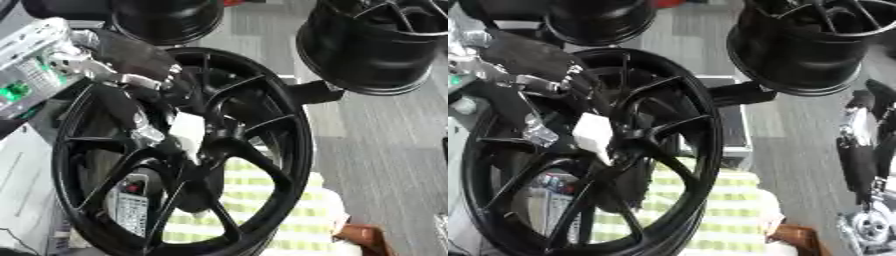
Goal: Pull the pin out of the wheel hub.
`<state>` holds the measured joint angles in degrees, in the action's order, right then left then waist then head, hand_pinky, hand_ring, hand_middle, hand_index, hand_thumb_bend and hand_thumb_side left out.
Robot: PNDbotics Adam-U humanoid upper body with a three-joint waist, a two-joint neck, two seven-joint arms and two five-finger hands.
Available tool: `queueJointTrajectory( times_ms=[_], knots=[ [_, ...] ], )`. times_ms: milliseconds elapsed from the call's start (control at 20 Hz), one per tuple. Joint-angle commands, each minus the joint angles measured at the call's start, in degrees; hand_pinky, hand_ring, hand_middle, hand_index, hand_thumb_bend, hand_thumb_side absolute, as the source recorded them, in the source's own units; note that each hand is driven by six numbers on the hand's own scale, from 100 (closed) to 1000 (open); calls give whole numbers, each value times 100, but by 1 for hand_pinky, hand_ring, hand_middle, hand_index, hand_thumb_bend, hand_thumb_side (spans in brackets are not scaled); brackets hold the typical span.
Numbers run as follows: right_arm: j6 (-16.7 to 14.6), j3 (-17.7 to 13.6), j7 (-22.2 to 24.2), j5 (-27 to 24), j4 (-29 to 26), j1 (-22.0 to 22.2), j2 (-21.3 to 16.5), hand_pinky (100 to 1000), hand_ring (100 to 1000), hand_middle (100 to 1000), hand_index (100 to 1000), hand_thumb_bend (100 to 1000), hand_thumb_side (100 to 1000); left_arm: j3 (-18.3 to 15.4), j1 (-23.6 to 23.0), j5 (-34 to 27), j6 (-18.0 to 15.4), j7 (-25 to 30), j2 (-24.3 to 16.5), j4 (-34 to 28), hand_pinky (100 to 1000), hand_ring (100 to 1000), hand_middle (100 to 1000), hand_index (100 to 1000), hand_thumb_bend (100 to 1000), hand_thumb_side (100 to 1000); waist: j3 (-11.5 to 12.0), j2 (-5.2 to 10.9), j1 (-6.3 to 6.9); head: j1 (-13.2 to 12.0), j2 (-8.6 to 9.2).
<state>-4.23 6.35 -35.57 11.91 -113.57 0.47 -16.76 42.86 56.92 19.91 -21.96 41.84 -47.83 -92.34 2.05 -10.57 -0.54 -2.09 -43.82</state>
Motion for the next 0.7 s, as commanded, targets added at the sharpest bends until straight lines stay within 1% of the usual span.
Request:
queueJointTrajectory(
  times_ms=[50,400,700],
  knots=[
    [-10,-46,6,-26,-102,-60,-63,897,805,636,775,100,653,-48,65,79,-1051,1013,-72,65,871,835,786,891,488,1000,-7,93,8,-6,-30],
    [0,-49,4,-37,-102,-58,-62,896,805,637,775,100,653,3,67,122,-1044,1013,19,211,858,823,768,898,453,1000,-23,94,9,14,-30],
    [3,-53,-1,-43,-102,-49,-58,896,804,637,775,100,653,-31,53,23,-903,1013,11,170,851,817,753,898,406,1000,-24,101,10,107,-30]
  ],
)
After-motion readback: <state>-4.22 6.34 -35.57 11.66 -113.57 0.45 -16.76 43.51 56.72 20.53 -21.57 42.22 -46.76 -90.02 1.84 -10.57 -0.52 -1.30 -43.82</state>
